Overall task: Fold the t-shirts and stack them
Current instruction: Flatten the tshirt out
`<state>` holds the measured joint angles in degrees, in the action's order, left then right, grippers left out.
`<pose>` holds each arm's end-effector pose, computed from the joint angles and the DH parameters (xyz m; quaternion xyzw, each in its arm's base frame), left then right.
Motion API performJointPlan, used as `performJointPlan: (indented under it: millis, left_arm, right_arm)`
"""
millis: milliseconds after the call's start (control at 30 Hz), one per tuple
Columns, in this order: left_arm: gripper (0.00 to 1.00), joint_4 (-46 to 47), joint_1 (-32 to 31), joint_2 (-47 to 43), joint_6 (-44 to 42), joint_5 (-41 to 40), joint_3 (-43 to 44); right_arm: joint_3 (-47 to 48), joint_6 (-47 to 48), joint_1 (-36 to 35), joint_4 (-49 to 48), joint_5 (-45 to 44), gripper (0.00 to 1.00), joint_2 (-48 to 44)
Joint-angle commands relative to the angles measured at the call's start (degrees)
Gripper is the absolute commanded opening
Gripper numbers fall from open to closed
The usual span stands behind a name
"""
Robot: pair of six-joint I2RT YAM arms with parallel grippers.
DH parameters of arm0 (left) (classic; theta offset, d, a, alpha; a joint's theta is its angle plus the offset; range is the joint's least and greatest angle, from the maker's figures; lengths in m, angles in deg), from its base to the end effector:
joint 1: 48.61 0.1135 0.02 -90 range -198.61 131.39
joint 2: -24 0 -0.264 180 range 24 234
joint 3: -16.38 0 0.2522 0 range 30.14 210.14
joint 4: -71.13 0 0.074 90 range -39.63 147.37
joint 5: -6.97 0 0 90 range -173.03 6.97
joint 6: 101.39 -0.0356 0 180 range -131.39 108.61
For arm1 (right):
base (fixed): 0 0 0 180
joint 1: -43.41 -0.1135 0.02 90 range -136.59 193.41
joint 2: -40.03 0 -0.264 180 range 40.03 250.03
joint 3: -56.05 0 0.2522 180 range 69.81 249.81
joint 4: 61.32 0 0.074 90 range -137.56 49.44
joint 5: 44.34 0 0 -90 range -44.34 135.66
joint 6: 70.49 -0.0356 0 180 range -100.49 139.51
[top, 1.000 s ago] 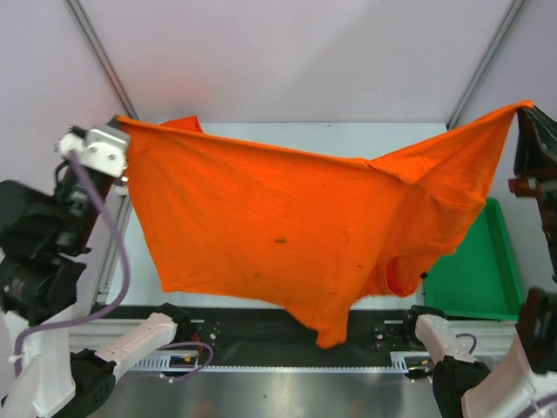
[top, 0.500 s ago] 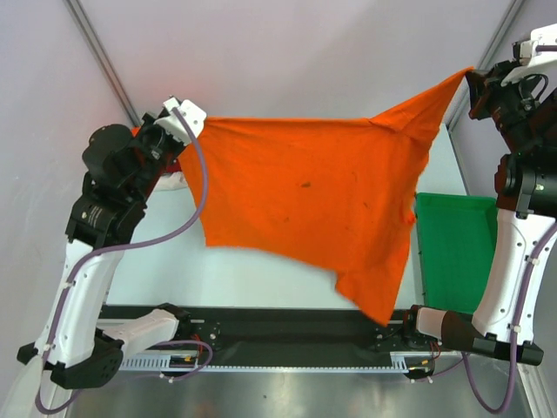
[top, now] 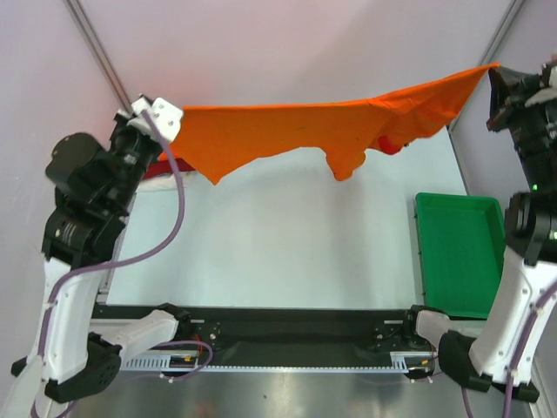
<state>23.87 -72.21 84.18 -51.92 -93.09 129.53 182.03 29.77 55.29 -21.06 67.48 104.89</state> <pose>0.1391 -0.0540 0.5547 0.2998 0.6010 0.1669 0.7219 0.1296 -0.0137 0.6114 -0.1480 0.5593 -0.0499 0.8141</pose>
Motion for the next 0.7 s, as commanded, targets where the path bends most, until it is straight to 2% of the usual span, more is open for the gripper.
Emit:
performJointPlan:
  millis: [0, 200, 400, 500, 633, 667]
  left_arm:
    - [0.01, -0.9, 0.7, -5.4, 1.4, 0.2, -1.2]
    - [0.00, -2.5, 1.6, -10.3, 1.9, 1.8, -2.1]
    - [0.00, -3.6, 2.8, -8.9, 2.3, 3.1, 5.4]
    - [0.01, -3.2, 2.9, -7.9, 2.2, 2.9, 5.5]
    - [0.00, -1.8, 2.9, -8.3, 1.2, 1.6, -0.5]
    - [0.00, -1.6, 2.9, -8.5, 1.0, 1.5, -2.0]
  right_arm:
    - [-0.5, -0.4, 0.5, 1.1, -1.8, 0.00, -6.3]
    - [2.2, -0.2, 0.4, 6.0, -2.6, 0.00, -11.8]
    - [14.3, -0.9, 0.4, 9.2, -3.5, 0.00, -7.9]
    - [17.7, -1.0, 0.4, 8.3, -3.1, 0.00, -5.3]
    - [10.9, -0.4, 0.4, 4.3, -1.7, 0.00, -5.0]
    - [4.7, -0.3, 0.4, 3.3, -1.1, 0.00, -5.9]
